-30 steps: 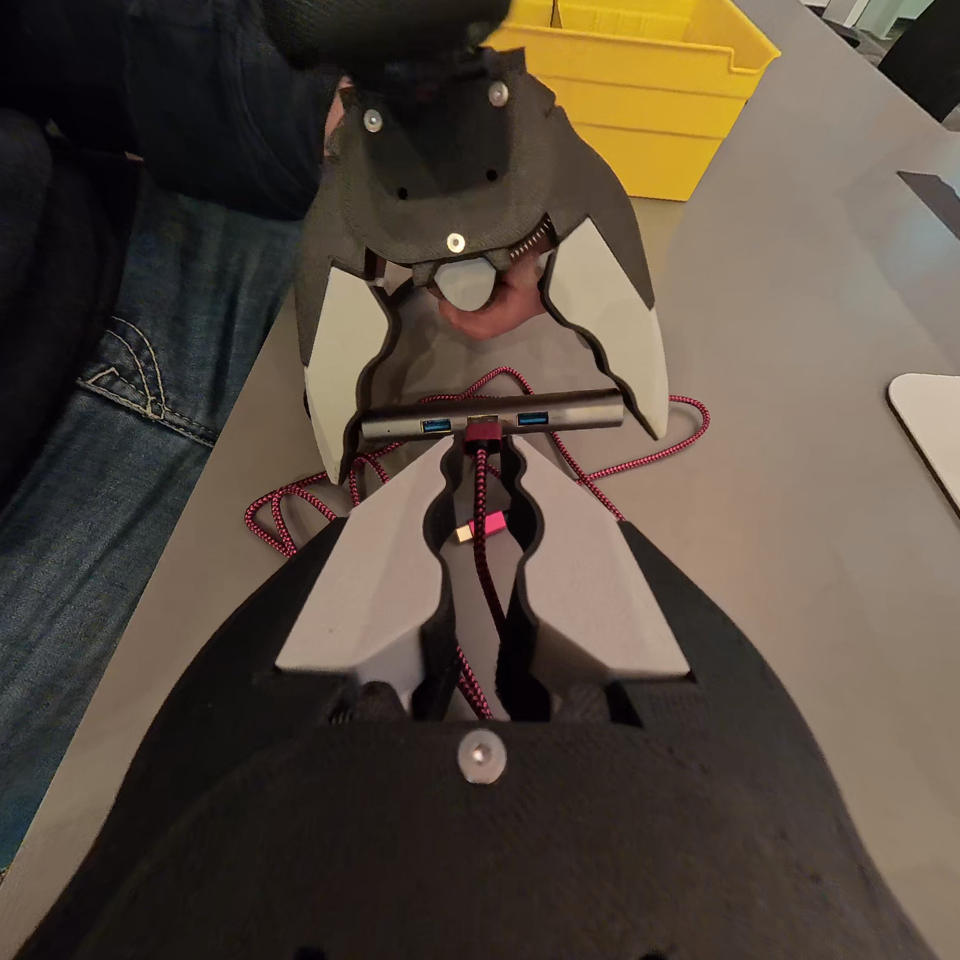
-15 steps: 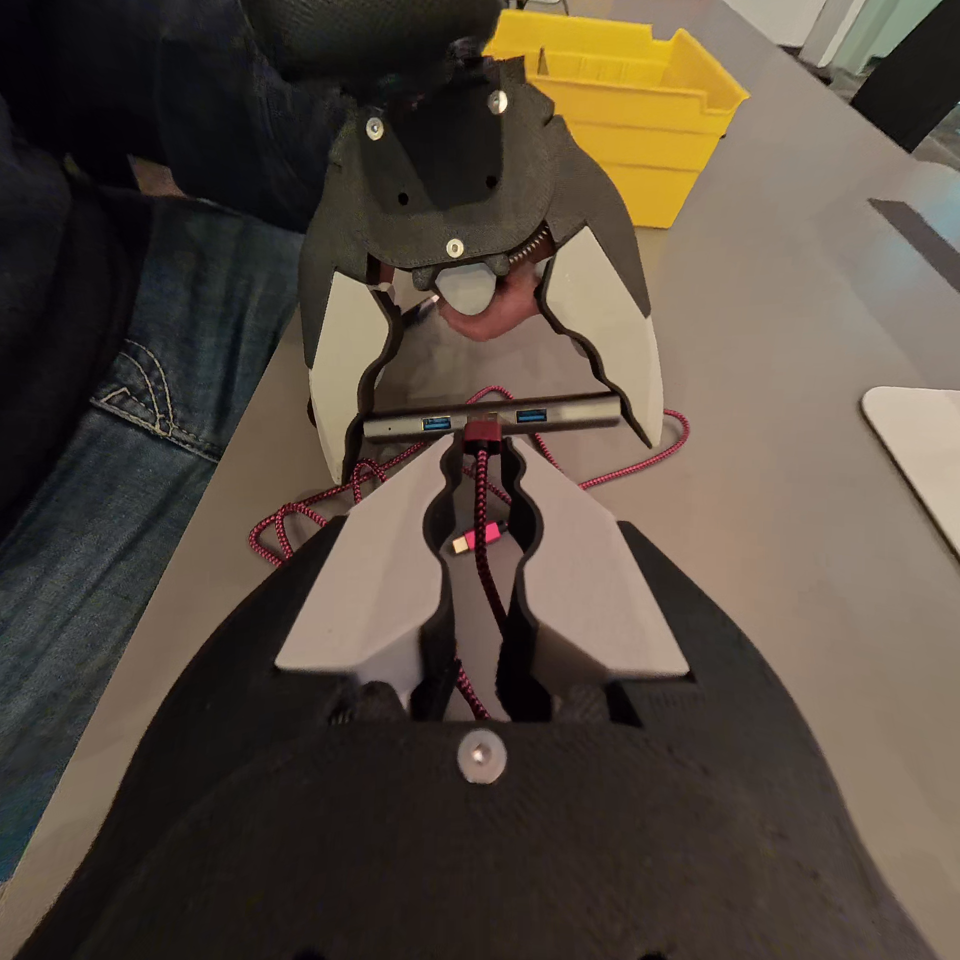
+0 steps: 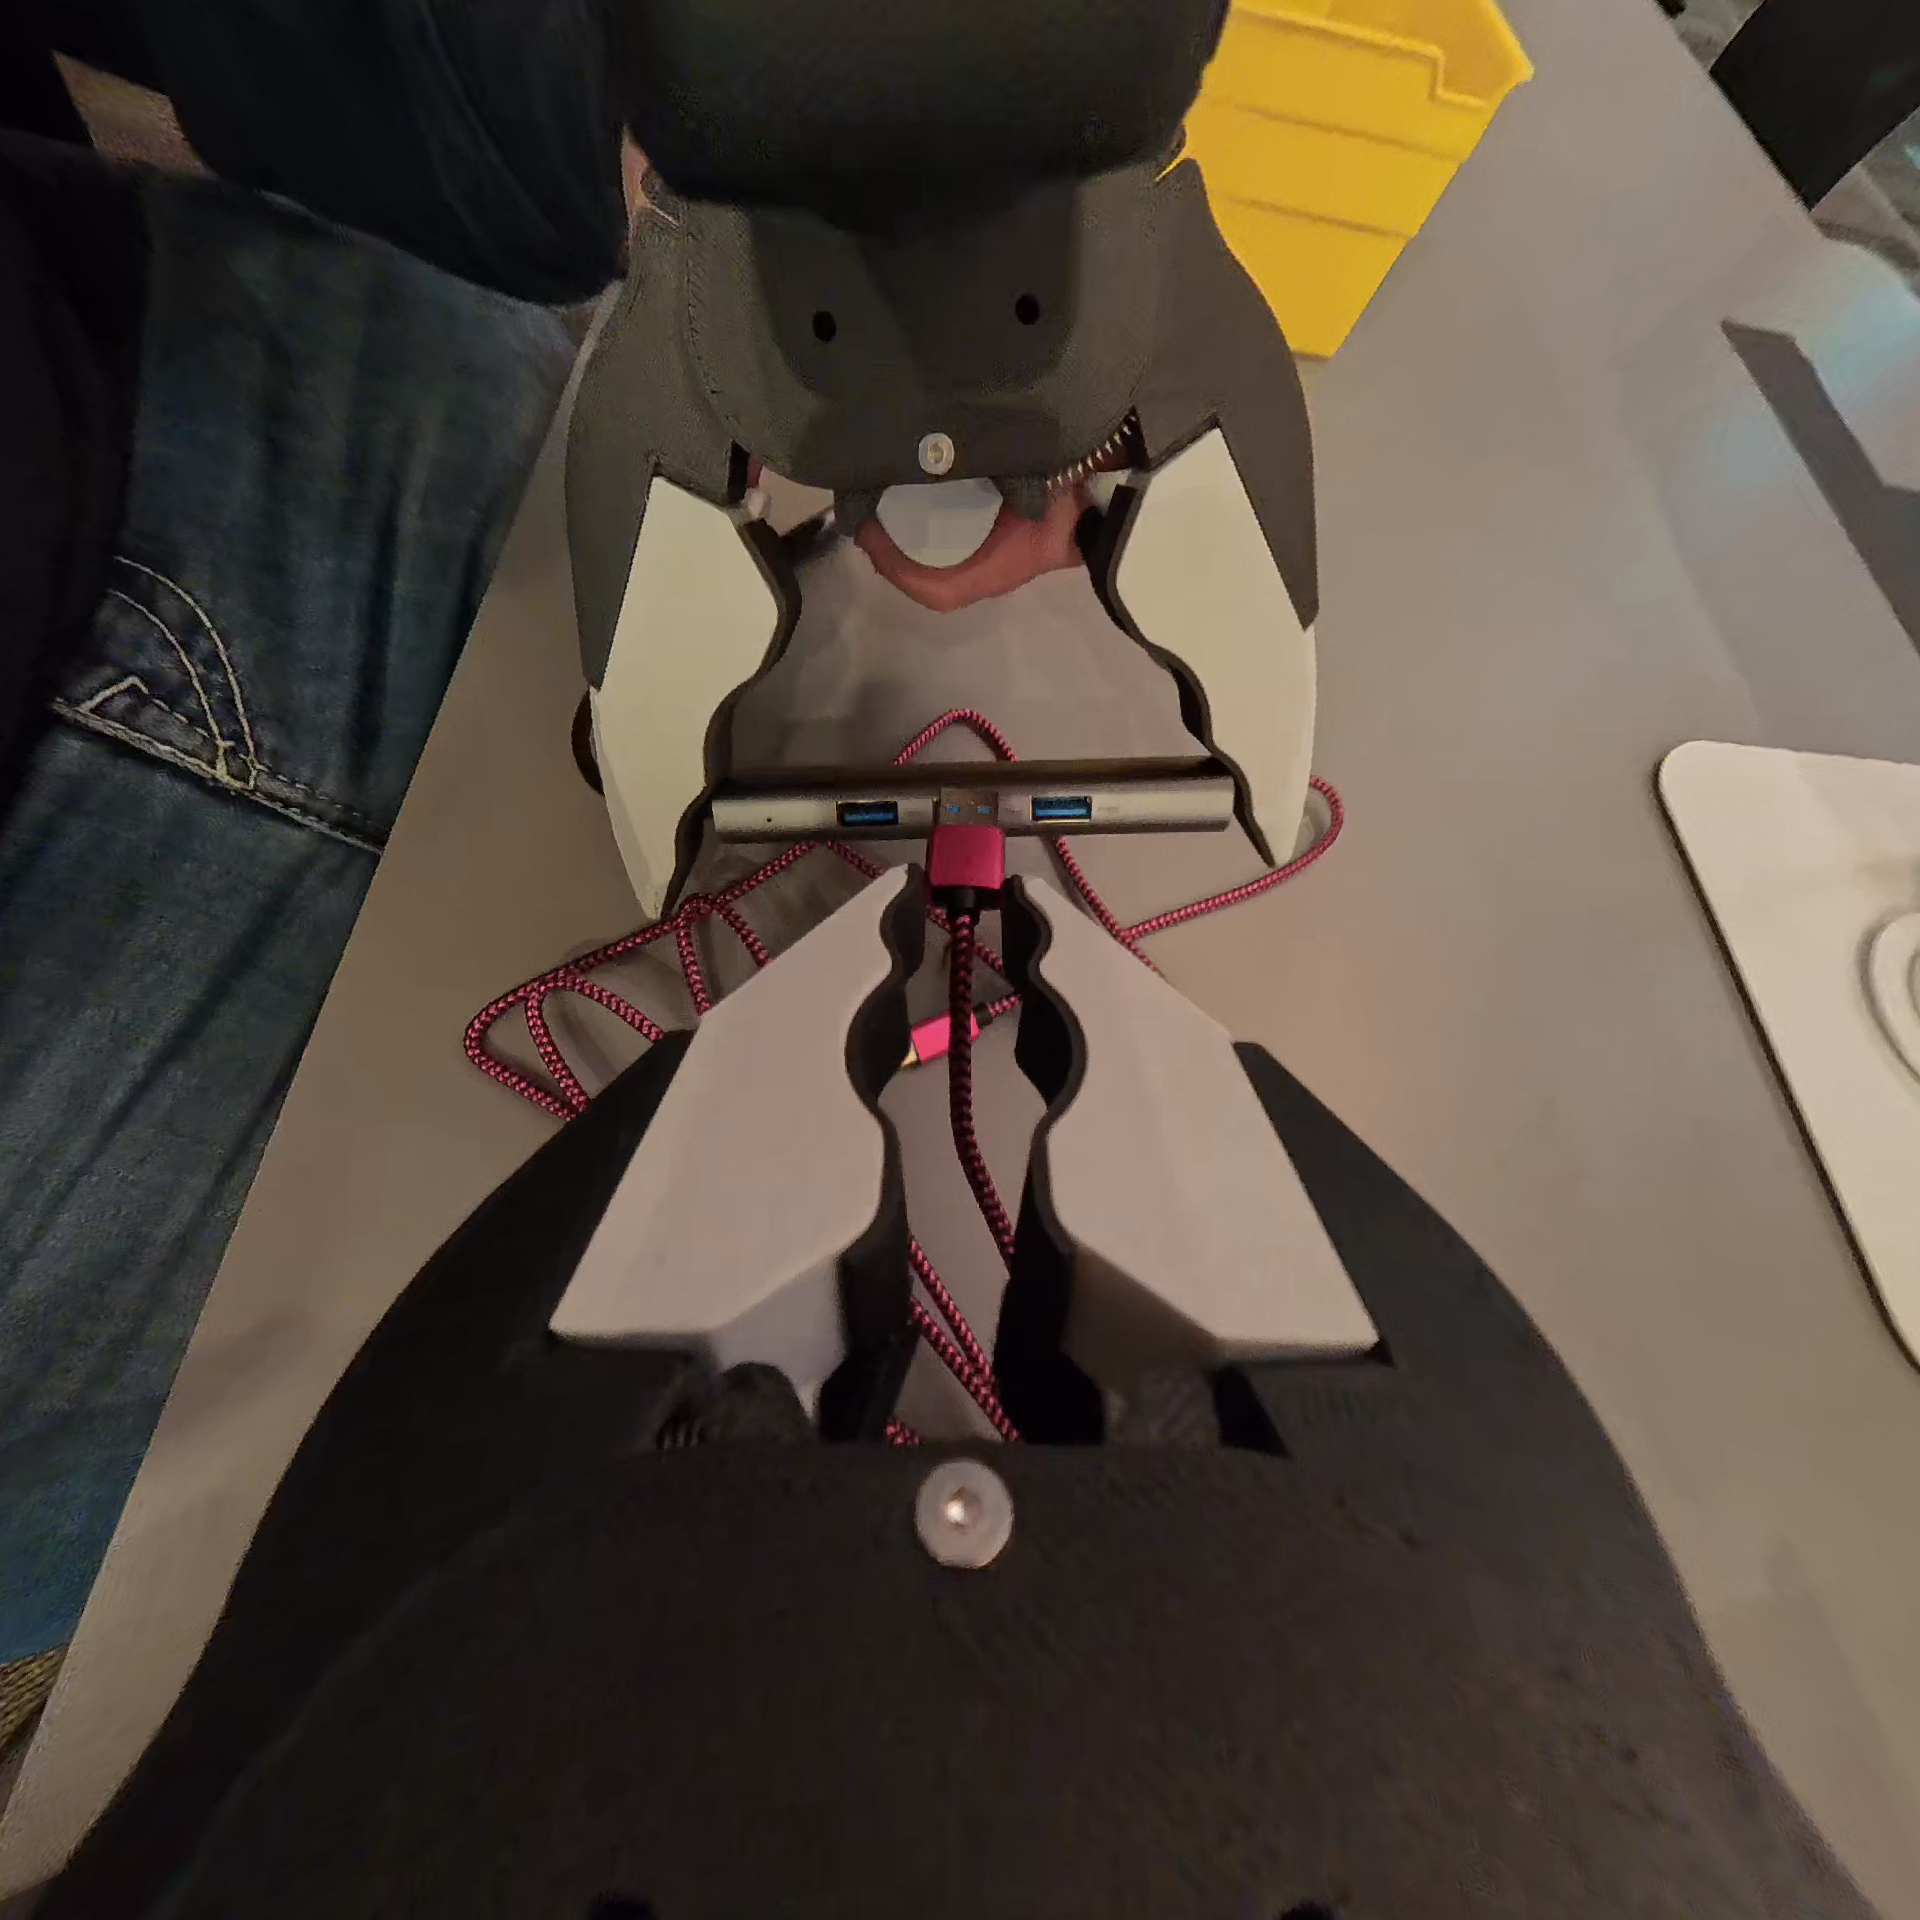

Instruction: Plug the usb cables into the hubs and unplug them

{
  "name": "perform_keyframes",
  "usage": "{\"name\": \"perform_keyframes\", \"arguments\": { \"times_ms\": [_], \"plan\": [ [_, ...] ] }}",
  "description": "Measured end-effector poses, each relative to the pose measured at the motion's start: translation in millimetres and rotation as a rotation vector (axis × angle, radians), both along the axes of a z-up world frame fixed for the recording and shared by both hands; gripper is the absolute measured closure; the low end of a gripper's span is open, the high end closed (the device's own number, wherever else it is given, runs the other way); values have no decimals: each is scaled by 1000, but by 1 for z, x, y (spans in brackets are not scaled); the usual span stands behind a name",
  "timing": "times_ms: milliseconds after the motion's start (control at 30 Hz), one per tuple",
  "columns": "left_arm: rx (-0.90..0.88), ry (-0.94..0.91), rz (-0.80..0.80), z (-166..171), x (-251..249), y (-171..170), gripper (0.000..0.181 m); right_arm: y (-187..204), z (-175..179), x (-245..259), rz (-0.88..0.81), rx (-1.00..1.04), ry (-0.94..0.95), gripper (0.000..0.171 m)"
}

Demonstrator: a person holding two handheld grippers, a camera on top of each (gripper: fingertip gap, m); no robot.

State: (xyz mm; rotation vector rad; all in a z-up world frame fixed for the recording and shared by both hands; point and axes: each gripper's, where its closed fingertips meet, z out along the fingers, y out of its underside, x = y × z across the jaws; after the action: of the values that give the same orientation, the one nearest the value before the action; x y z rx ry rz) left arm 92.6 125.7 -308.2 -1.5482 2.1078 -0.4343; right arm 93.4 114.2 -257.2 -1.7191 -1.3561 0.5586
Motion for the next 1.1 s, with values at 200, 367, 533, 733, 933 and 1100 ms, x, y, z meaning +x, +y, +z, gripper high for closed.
{"name": "perform_keyframes", "arguments": {
  "times_ms": [200, 367, 533, 733, 933, 1100],
  "plan": [
    [-71, 104, 41, -23, -9, 5, 44, 3, -14, 10, -27, -65, 22, 158],
    [-15, 102, 134, -13, -22, 5, 45, 5, -24, 20, -75, -93, 12, 159],
    [-17, 104, 201, -9, -32, -13, 78, 14, -53, 34, -171, -184, -89, 156],
    [-92, 112, 255, -18, -38, -24, 119, 17, -38, 39, -226, -136, -107, 121],
    [-146, 71, 259, -18, -43, -24, 146, -1, -23, -3, -30, 17, -209, 126],
    [-256, 21, 265, -6, -47, -25, 151, 7, -57, -34, 87, 262, -514, 134]
  ]
}}
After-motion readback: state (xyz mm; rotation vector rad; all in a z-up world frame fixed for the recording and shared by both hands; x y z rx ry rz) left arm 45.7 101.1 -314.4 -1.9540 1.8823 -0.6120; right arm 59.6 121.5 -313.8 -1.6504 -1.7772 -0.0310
